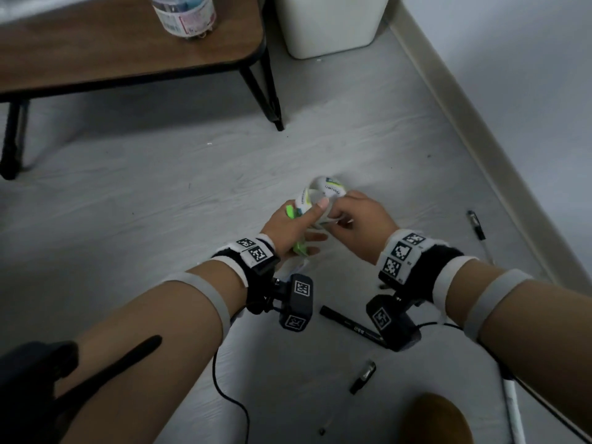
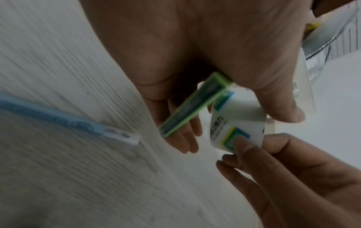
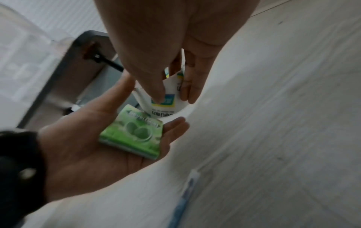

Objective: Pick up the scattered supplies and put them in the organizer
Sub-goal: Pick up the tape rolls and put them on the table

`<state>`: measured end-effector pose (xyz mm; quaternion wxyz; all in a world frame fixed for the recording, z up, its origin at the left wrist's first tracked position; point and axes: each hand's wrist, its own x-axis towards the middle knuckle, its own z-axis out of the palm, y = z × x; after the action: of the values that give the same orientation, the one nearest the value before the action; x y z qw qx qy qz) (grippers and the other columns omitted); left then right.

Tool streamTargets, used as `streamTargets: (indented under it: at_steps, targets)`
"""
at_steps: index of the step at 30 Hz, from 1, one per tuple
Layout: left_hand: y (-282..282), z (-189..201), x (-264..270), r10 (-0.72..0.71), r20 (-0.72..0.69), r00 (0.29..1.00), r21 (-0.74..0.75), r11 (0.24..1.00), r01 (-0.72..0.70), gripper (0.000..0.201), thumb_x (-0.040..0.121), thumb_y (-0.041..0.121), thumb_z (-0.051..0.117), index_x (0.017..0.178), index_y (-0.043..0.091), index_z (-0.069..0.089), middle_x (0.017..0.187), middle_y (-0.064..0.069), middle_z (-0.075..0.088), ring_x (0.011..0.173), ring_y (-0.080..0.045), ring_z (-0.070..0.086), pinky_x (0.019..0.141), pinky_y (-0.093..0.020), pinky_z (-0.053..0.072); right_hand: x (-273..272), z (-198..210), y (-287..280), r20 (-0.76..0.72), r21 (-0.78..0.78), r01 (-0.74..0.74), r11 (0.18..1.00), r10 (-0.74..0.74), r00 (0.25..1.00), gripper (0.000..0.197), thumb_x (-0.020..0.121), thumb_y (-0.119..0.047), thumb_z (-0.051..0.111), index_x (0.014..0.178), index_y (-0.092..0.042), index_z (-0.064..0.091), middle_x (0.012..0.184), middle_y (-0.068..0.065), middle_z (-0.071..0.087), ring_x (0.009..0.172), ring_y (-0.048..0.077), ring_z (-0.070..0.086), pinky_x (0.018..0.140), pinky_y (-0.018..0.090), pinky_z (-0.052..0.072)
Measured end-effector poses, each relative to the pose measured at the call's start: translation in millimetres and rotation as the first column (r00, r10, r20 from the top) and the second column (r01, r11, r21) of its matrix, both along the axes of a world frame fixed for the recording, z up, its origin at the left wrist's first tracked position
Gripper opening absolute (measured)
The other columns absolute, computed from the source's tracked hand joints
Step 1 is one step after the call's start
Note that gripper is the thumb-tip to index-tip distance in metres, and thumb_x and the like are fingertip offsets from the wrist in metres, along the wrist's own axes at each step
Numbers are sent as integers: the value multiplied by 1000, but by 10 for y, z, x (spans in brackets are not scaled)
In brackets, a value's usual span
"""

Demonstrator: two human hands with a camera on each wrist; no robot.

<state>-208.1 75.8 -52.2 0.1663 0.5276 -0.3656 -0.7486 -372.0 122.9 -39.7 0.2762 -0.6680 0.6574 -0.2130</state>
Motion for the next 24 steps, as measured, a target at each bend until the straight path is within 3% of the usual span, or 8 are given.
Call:
streamTargets:
  at_steps: [3,7,10,12,14,17,21,24]
  targets:
    - [-138,212,55,112,44,993,-15,994,-111,19,90,20,68,106,13,61,90,-14,68,78,-31,71,69,-40,56,129,178,-59,30,-53,-40,998,41,999,10,82,-17,67,91,-14,65,95,0,53,72,21,61,70,42,55]
    - [-491,759,353,144,34,989,-97,985,-141,16,93,12,59,108,7,60,87,-19,66,74,-34,70,68,-42,56,364,642,-241,-3,-157,-131,979,132,991,24,85,-22,62,108,-22,54,112,-9,44,83,10,58,69,37,55]
    - [-765,1162,705,95,-56,994,-71,992,-99,33,94,27,64,122,9,60,92,-15,70,79,-32,72,69,-39,56,599,1075,-532,-63,-252,-188,949,178,982,20,85,-21,62,104,-21,56,107,-8,45,74,9,52,63,36,52]
    - [-953,1405,1014,74,-105,992,-42,996,-79,41,90,44,67,116,13,66,92,-12,70,80,-30,70,68,-35,55,763,1377,-770,-66,-324,-182,928,170,983,15,84,-18,65,98,-20,60,100,-11,46,69,3,44,62,26,47]
    - [-1149,1634,1367,213,-92,973,-130,966,-224,34,89,46,66,103,15,69,82,-8,66,67,-25,63,58,-29,49,975,1670,-994,-30,-386,-177,905,180,983,11,84,-17,67,93,-19,61,94,-15,43,65,0,42,60,19,42]
    - [-1416,1879,1753,528,56,847,-410,786,-463,23,79,37,66,95,20,62,74,-3,51,60,-20,46,51,-26,38,1292,1884,-1295,27,-378,-211,901,239,971,8,84,-15,66,90,-19,62,92,-14,45,67,-5,47,65,16,41]
    - [-1728,2114,2014,556,361,749,-584,760,-283,57,76,33,70,126,21,43,116,-9,42,91,-29,53,47,-27,49,1718,1941,-1817,-56,-185,-254,949,248,967,23,86,-4,57,105,-14,65,110,4,55,90,18,58,89,32,47]
    - [-1967,2093,2097,485,506,714,-610,786,-101,59,81,15,73,129,27,41,124,-8,32,94,-31,53,38,-24,51,1875,1889,-2098,-88,-77,-205,976,199,976,44,86,-5,54,129,-13,54,129,14,51,114,29,57,102,35,44]
